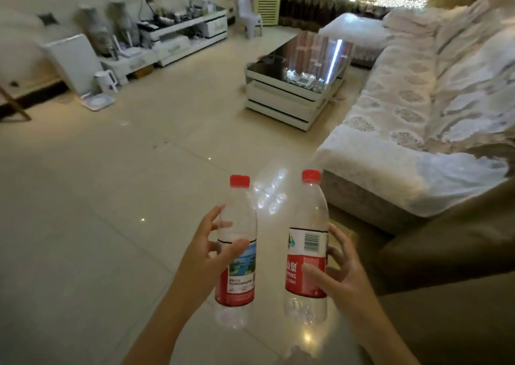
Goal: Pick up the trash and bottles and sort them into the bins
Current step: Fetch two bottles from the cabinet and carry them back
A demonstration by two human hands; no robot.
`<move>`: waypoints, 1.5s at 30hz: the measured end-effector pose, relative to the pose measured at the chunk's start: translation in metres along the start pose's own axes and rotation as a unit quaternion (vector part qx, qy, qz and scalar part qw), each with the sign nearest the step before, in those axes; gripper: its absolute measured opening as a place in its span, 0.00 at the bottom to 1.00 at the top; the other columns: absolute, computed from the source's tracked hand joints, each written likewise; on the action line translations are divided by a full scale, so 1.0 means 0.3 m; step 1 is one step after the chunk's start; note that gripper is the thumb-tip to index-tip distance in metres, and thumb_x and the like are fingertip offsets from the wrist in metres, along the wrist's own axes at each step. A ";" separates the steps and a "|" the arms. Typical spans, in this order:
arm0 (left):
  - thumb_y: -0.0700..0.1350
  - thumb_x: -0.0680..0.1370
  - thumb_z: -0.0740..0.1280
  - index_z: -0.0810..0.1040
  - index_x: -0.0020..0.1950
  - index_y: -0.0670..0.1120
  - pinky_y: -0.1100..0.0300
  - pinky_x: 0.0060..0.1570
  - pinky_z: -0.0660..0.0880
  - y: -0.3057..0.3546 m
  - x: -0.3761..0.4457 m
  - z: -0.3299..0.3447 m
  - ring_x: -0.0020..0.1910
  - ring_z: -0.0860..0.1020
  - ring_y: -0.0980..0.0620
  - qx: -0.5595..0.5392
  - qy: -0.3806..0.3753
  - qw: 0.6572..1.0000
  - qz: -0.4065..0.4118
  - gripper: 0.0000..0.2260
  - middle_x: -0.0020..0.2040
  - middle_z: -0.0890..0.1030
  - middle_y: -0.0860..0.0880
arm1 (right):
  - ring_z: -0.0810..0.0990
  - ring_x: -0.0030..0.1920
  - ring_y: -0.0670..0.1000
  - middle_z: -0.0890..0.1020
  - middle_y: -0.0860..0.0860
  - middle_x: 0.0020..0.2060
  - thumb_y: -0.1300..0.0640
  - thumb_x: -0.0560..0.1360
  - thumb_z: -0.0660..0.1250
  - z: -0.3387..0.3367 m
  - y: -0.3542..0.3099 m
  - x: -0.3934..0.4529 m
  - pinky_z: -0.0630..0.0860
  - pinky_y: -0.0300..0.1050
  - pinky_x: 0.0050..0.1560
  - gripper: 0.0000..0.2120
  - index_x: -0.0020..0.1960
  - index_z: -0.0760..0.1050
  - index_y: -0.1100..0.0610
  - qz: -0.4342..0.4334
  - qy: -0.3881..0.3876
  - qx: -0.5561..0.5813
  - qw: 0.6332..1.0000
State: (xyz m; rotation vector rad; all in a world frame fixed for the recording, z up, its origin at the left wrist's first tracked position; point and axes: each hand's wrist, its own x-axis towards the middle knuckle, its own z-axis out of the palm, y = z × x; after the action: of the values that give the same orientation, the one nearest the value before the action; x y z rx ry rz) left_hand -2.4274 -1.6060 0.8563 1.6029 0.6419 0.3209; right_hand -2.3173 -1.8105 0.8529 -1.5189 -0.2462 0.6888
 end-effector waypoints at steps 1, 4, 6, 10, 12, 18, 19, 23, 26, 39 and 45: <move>0.55 0.67 0.69 0.61 0.64 0.67 0.61 0.42 0.78 0.001 0.026 -0.017 0.50 0.80 0.52 -0.007 0.013 1.000 -0.003 0.29 0.59 0.74 0.58 | 0.83 0.49 0.48 0.76 0.48 0.57 0.60 0.63 0.75 0.022 -0.014 0.044 0.80 0.43 0.39 0.36 0.63 0.64 0.36 -0.004 -0.013 -0.009 1.000; 0.56 0.67 0.69 0.62 0.60 0.71 0.62 0.42 0.78 0.003 0.123 -0.062 0.50 0.80 0.53 -0.024 0.048 0.999 -0.011 0.27 0.58 0.74 0.59 | 0.82 0.47 0.42 0.76 0.46 0.55 0.61 0.66 0.74 0.082 -0.043 0.198 0.79 0.38 0.35 0.34 0.62 0.64 0.35 -0.023 -0.045 -0.039 0.998; 0.56 0.66 0.70 0.62 0.60 0.72 0.61 0.43 0.78 0.010 0.188 -0.084 0.51 0.80 0.52 -0.025 0.067 0.997 -0.010 0.27 0.58 0.74 0.59 | 0.82 0.46 0.40 0.75 0.45 0.55 0.62 0.67 0.74 0.111 -0.056 0.294 0.78 0.36 0.34 0.34 0.61 0.64 0.35 -0.029 -0.058 -0.049 0.997; 0.58 0.64 0.70 0.62 0.64 0.68 0.64 0.42 0.77 0.039 0.356 -0.145 0.53 0.79 0.51 -0.019 0.117 0.993 -0.016 0.31 0.59 0.74 0.59 | 0.83 0.49 0.48 0.76 0.46 0.56 0.58 0.64 0.74 0.178 -0.099 0.553 0.80 0.43 0.39 0.35 0.62 0.64 0.34 -0.017 -0.110 -0.047 0.993; 0.58 0.65 0.70 0.62 0.66 0.67 0.62 0.45 0.77 0.063 0.440 -0.190 0.54 0.79 0.51 -0.008 0.136 0.990 -0.022 0.32 0.60 0.74 0.59 | 0.82 0.50 0.50 0.76 0.47 0.55 0.57 0.63 0.74 0.215 -0.128 0.680 0.81 0.45 0.40 0.35 0.63 0.63 0.34 -0.019 -0.127 -0.050 0.990; 0.57 0.66 0.69 0.61 0.71 0.63 0.64 0.43 0.76 0.160 0.721 -0.309 0.52 0.79 0.55 -0.024 0.223 0.975 -0.009 0.34 0.60 0.74 0.60 | 0.80 0.53 0.50 0.77 0.46 0.54 0.53 0.62 0.74 0.324 -0.255 1.014 0.81 0.47 0.43 0.36 0.63 0.62 0.33 -0.061 -0.188 -0.083 0.977; 0.57 0.67 0.69 0.60 0.72 0.62 0.64 0.43 0.76 0.169 0.762 -0.319 0.52 0.79 0.56 -0.026 0.234 0.972 -0.008 0.35 0.60 0.74 0.60 | 0.80 0.53 0.50 0.77 0.46 0.54 0.52 0.62 0.74 0.341 -0.276 1.057 0.81 0.47 0.43 0.36 0.63 0.62 0.33 -0.066 -0.195 -0.088 0.975; 0.57 0.66 0.69 0.61 0.72 0.61 0.63 0.43 0.76 0.191 0.932 -0.357 0.51 0.80 0.56 -0.035 0.244 0.969 -0.017 0.35 0.61 0.75 0.58 | 0.80 0.53 0.49 0.77 0.45 0.54 0.52 0.62 0.74 0.395 -0.344 1.222 0.81 0.45 0.42 0.37 0.64 0.62 0.34 -0.080 -0.206 -0.104 0.970; 0.57 0.66 0.69 0.61 0.72 0.61 0.64 0.42 0.76 0.193 1.080 -0.395 0.50 0.80 0.58 -0.042 0.237 0.970 -0.024 0.35 0.60 0.75 0.59 | 0.80 0.53 0.49 0.77 0.45 0.55 0.51 0.62 0.74 0.444 -0.372 1.349 0.81 0.44 0.42 0.38 0.67 0.61 0.35 -0.078 -0.204 -0.108 0.970; 0.56 0.66 0.68 0.62 0.69 0.64 0.65 0.42 0.75 0.291 1.854 -0.820 0.51 0.79 0.58 -0.037 0.164 0.986 -0.003 0.32 0.60 0.75 0.59 | 0.79 0.52 0.45 0.75 0.42 0.56 0.50 0.61 0.73 0.831 -0.603 2.000 0.81 0.41 0.41 0.36 0.64 0.60 0.34 -0.102 -0.141 -0.126 0.977; 0.56 0.66 0.69 0.64 0.68 0.64 0.64 0.42 0.74 0.355 2.133 -1.002 0.49 0.80 0.59 -0.041 0.162 0.986 0.015 0.31 0.59 0.76 0.57 | 0.78 0.55 0.45 0.74 0.40 0.56 0.51 0.64 0.73 0.991 -0.677 2.238 0.82 0.45 0.44 0.39 0.70 0.59 0.39 -0.119 -0.122 -0.131 0.977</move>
State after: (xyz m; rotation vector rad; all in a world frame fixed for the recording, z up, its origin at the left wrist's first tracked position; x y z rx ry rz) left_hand -2.0585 -0.9952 0.9003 1.4946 0.8410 0.6317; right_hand -1.8991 -1.1747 0.8913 -1.6184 -0.7176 0.6691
